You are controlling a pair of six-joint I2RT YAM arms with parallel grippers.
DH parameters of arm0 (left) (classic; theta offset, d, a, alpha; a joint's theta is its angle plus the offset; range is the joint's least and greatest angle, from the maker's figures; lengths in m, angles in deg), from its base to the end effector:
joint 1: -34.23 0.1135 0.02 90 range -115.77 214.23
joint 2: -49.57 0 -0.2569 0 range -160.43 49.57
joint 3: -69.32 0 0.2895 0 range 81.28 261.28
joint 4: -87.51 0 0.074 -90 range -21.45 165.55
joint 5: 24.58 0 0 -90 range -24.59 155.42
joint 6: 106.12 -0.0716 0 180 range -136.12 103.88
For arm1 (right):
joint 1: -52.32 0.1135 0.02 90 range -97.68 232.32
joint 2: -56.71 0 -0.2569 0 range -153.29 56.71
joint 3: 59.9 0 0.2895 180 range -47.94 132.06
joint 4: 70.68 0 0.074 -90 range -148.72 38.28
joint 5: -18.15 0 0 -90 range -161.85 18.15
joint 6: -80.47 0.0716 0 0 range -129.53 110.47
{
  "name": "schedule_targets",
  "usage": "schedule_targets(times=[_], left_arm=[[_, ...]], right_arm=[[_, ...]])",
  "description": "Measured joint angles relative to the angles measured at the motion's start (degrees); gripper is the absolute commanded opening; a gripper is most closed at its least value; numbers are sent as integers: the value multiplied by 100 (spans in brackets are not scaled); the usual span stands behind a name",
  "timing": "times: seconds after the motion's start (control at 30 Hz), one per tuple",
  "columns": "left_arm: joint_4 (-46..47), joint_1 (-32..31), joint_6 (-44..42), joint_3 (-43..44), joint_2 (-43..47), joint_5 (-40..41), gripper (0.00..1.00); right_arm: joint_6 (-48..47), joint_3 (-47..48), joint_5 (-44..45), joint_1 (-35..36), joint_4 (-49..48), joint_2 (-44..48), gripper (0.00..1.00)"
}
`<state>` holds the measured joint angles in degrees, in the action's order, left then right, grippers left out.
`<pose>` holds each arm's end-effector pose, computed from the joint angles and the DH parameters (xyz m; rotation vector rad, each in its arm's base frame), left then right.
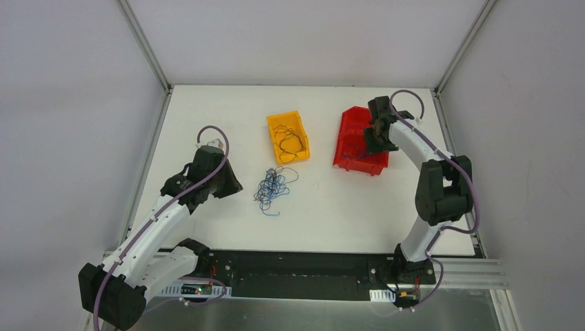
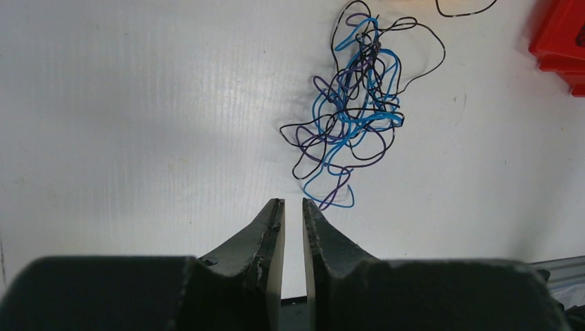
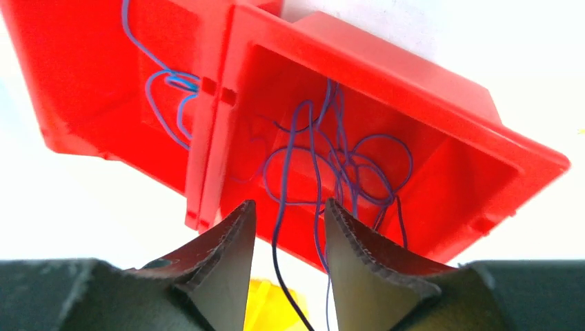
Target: Untangle the cables
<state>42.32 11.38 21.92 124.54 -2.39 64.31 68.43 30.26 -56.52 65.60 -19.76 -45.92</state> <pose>0.2382 -0.1019 0.2350 -0.3030 2.3500 -0.5552 0.4160 0.0787 0.1738 1.4736 2.1713 0.1964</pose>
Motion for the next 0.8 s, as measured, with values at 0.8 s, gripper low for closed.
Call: schedule_targets(times=[0.8], left_arm=[[-2,0,2,0,37,-15,17]], right_arm=[[-138,348,186,33,671,363,58]])
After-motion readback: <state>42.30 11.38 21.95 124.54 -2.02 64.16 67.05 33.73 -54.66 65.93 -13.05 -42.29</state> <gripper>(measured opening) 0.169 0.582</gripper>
